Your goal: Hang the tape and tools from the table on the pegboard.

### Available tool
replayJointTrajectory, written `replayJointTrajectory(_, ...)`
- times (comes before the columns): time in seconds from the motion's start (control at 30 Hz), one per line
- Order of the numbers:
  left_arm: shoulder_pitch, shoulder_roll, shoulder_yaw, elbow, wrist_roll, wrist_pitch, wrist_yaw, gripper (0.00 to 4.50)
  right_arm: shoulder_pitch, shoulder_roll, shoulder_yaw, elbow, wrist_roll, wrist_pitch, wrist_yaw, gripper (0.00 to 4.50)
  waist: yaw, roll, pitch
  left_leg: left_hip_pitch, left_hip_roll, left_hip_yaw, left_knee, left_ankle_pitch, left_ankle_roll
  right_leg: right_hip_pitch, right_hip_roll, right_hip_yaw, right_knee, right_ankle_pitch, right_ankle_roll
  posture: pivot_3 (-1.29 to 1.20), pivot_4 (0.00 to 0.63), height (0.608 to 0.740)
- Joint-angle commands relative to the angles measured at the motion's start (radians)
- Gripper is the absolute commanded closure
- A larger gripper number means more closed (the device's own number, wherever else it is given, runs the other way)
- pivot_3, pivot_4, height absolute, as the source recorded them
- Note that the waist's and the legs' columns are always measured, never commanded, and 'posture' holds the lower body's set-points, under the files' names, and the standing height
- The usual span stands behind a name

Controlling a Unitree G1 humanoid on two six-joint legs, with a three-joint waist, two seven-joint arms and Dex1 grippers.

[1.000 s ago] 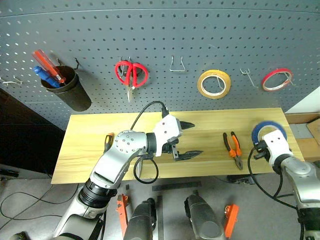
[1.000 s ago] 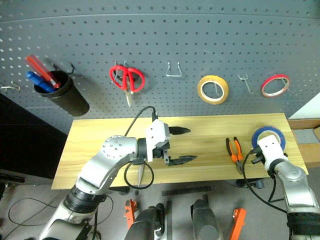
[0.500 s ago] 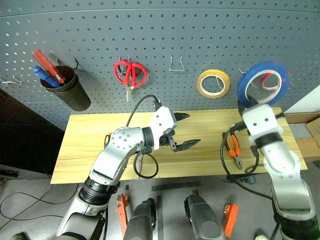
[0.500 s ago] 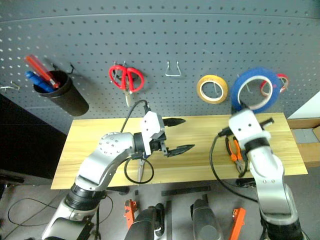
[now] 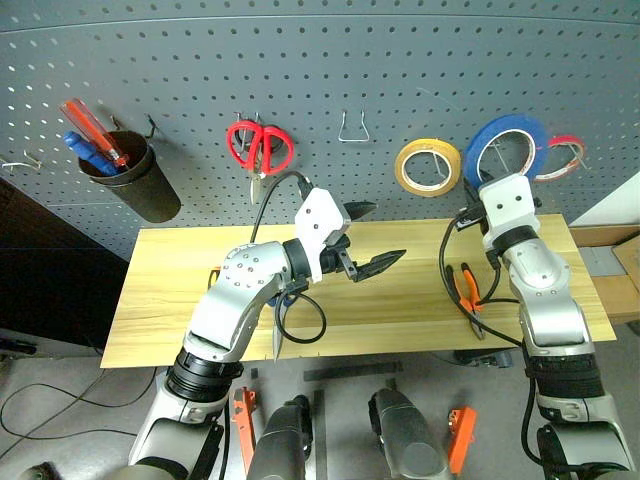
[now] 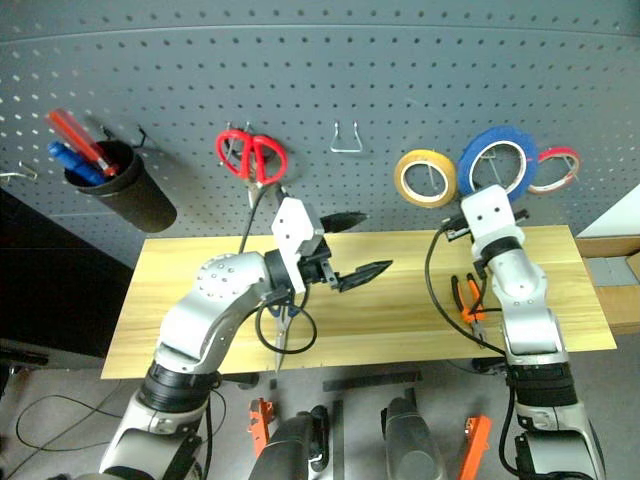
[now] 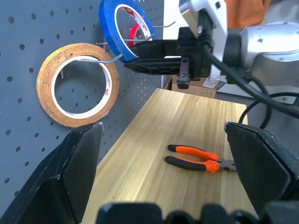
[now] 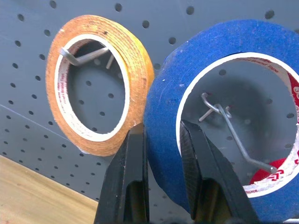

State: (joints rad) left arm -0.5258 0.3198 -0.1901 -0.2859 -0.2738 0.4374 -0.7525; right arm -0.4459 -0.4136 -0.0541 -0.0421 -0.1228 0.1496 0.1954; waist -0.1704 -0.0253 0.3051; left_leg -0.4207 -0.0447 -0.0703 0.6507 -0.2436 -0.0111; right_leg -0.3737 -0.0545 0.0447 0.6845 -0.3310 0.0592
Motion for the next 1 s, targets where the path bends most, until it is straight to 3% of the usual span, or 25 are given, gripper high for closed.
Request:
replayJointTrajectory(0.03,0.006,0.003,-0.005,-0.051,-0.014,-0.008,0.002,0.00,0.006,0.009,-0.032,-0.032,0.027,-0.051,-0.010,3.39,0.000,0.000,0.000,0.000,0.000,0.000,0.000,0.000,0.000,0.000,0.000,0.000,0.000,0.000,0.000,-0.26,0.285,0.740)
replayJointTrajectory(0.23,0.011,0.010,-0.007,-0.037,-0.002,-0.022,0.000,0.00,0.131,0.011,-0.034,-0.161,0.017,-0.030,-0.018,1.54,0.002,0.000,0.000,0.000,0.000,-0.001,0.004,0.000,0.000,-0.001,0.000,0.000,0.005,0.000,0.000,-0.26,0.281,0.740)
replayJointTrajectory(0.4,0.035,0.071,-0.009,-0.006,0.030,-0.047,-0.029,0.00,0.422,0.135,-0.069,-0.404,0.044,0.218,-0.090,0.03,0.009,0.000,0.000,0.000,0.001,-0.003,0.005,0.000,0.001,0.000,0.000,-0.001,0.007,0.000,0.000,-0.26,0.286,0.740)
replayJointTrajectory(0.53,0.058,0.162,-0.045,0.040,0.081,-0.128,-0.110,0.00,0.437,0.216,-0.102,-0.437,0.096,0.526,-0.102,0.03,-0.001,0.001,0.000,0.001,0.001,0.002,0.011,-0.002,0.004,-0.001,0.000,0.002,0.013,0.000,0.000,-0.27,0.289,0.740)
replayJointTrajectory(0.7,0.057,0.179,-0.060,0.065,0.091,-0.168,-0.142,0.00,0.330,0.196,-0.139,-0.356,0.151,0.743,-0.060,0.03,0.001,0.001,0.000,0.005,0.003,0.000,0.011,0.000,0.000,0.000,0.001,0.001,0.014,0.005,-0.004,-0.28,0.290,0.740)
replayJointTrajectory(1.0,0.074,0.180,-0.079,0.046,0.100,-0.172,-0.154,0.00,0.172,0.116,-0.117,-0.027,0.170,0.726,-0.020,0.03,0.001,0.001,0.000,0.002,0.003,0.001,0.010,0.000,0.001,-0.002,0.001,0.000,0.012,0.005,-0.003,-0.26,0.284,0.740)
